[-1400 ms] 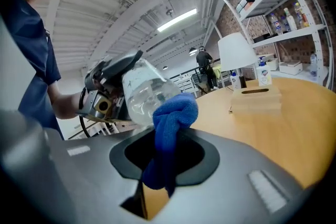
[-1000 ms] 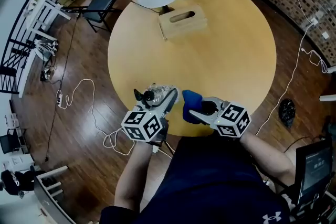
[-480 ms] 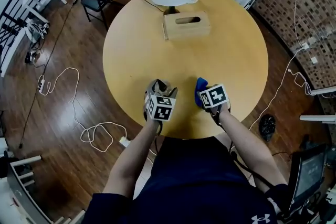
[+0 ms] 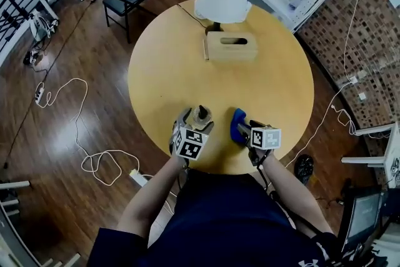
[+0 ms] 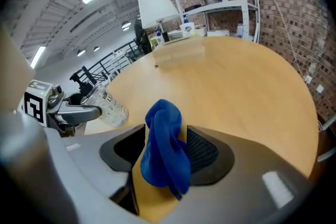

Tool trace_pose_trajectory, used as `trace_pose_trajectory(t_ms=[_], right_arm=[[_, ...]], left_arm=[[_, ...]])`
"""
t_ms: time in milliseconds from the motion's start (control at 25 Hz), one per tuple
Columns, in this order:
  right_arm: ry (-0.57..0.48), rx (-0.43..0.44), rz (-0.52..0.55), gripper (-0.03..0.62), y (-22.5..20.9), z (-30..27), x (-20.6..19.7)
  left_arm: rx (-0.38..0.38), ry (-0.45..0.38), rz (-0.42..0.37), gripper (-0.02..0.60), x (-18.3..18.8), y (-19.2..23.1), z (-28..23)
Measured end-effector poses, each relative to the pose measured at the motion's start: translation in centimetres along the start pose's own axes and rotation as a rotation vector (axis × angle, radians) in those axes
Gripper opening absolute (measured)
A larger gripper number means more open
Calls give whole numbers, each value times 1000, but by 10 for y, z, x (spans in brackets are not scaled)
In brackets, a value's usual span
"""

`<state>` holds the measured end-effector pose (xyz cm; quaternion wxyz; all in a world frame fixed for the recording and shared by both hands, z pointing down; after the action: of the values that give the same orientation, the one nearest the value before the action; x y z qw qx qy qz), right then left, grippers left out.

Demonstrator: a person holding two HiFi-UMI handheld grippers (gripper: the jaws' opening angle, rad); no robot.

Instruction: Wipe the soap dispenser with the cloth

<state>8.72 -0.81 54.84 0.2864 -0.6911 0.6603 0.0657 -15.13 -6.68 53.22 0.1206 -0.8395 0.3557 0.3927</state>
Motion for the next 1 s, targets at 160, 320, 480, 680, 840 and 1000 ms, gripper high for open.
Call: trace_pose_trajectory(t_ms=[160,320,480,680,840,1000], right_arm=[[-118,-42,-70,245,1,41,-27],[-167,-67,-183,148,-10,70,-74],[-204,-66,-187,87,-13,91,-95],[-298,40,-144,52,6,113,-94],[-381,156,-76,31,33,142,-120],[-441,216,42,28,41,194,-180]], left_arm=[[19,-40,82,390,-37,4,45],[41,-19,189,367,-85,-8,81],[28,-28,260,270,-108,-33,112],[28,-105,265,188,-84,-67,139],[32,-197,312,65,-62,-118,167],[69,-280,298,3,-62,-200,200]])
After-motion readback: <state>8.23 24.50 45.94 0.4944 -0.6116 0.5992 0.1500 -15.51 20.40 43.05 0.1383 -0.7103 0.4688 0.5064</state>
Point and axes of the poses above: the fingertips, and each gripper's own axes: z backward along the fingers, y to its left, x out of its top, the point moved 8 cm from there along z, backward along the fingers, and after that the axes turned 4 degrees about y, right-handed, at the moved point
